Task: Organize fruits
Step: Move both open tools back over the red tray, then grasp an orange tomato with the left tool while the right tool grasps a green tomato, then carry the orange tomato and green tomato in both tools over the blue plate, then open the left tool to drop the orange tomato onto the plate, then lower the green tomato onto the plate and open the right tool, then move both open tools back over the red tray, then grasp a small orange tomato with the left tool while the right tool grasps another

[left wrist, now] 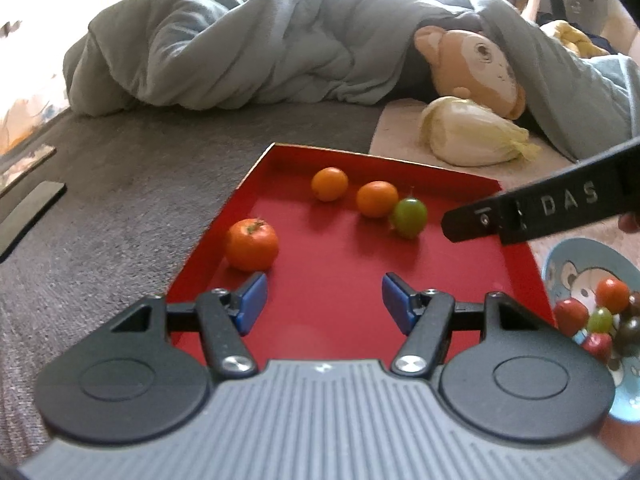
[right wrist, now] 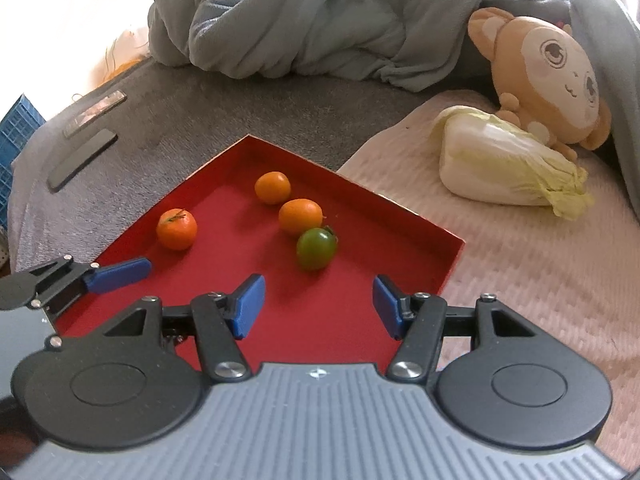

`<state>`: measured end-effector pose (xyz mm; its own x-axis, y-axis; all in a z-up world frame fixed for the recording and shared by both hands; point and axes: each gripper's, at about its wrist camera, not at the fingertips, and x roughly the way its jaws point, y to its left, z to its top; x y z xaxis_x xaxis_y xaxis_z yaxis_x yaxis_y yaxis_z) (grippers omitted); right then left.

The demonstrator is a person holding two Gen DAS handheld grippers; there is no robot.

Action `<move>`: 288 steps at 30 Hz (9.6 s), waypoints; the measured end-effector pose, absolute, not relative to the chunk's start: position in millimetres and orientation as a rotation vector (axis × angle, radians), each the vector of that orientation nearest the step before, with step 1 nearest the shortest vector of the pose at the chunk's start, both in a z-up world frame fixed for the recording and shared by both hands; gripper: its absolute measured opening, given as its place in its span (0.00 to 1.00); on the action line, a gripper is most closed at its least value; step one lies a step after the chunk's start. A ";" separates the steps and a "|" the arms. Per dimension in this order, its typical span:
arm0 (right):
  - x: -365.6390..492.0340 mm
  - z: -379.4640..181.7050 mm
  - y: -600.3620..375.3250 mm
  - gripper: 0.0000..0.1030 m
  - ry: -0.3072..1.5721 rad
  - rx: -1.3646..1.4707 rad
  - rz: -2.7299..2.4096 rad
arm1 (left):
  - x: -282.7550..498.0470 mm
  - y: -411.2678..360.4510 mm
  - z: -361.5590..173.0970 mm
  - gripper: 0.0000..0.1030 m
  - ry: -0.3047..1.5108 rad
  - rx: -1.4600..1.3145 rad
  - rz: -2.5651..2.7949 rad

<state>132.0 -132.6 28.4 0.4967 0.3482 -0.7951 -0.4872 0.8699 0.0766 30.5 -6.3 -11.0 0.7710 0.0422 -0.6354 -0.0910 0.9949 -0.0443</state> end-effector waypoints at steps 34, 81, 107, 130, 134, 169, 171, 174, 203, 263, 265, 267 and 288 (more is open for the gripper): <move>175.5 -9.8 -76.0 0.47 0.944 -0.247 0.460 | 81.7 30.4 -24.6 0.40 0.747 -0.111 0.169; 176.1 -14.5 -80.8 0.49 0.976 -0.228 0.420 | 32.1 19.3 -14.5 0.38 0.728 -0.111 0.130; 109.5 43.4 -127.7 0.33 0.956 -0.230 0.479 | 3.9 -7.6 3.7 0.38 0.695 -0.054 0.068; 52.1 56.1 -303.4 0.33 0.979 -0.165 0.281 | -14.4 -127.6 12.5 0.38 0.699 -0.012 -0.160; 50.5 51.9 -320.4 0.33 0.986 -0.150 0.262 | -18.0 -152.0 6.8 0.38 0.714 0.005 -0.204; 91.3 37.2 -287.3 0.33 0.987 -0.158 0.270 | -35.1 -191.2 -7.0 0.70 0.661 0.092 -0.328; 97.4 34.2 -284.5 0.33 0.989 -0.154 0.260 | -34.7 -184.4 -4.6 0.70 0.659 0.078 -0.328; 105.5 27.9 -281.8 0.33 1.002 -0.148 0.245 | -34.0 -174.1 -1.1 0.70 0.648 0.060 -0.322; 118.3 26.6 -266.8 0.55 0.985 -0.115 0.232 | -1.0 -88.1 -2.5 0.70 0.638 -0.034 -0.145; 176.9 -21.7 -85.0 0.67 0.900 -0.290 0.585 | 122.8 40.5 -23.1 0.70 0.692 -0.203 0.033; 180.5 -22.2 -80.4 0.67 0.894 -0.292 0.588 | 126.9 39.7 -23.7 0.70 0.687 -0.197 0.027; 184.1 -22.5 -75.7 0.67 0.883 -0.303 0.590 | 130.8 39.2 -24.4 0.70 0.681 -0.194 0.022; 183.9 -17.0 -77.6 0.44 0.893 -0.318 0.584 | 134.5 36.8 -25.7 0.31 0.659 -0.189 -0.042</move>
<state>183.9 -77.6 -17.0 0.4871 0.3425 -0.8034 -0.5986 0.8008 -0.0215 134.5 36.8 -25.7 0.7901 -0.0991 -0.6049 -0.0209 0.9819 -0.1882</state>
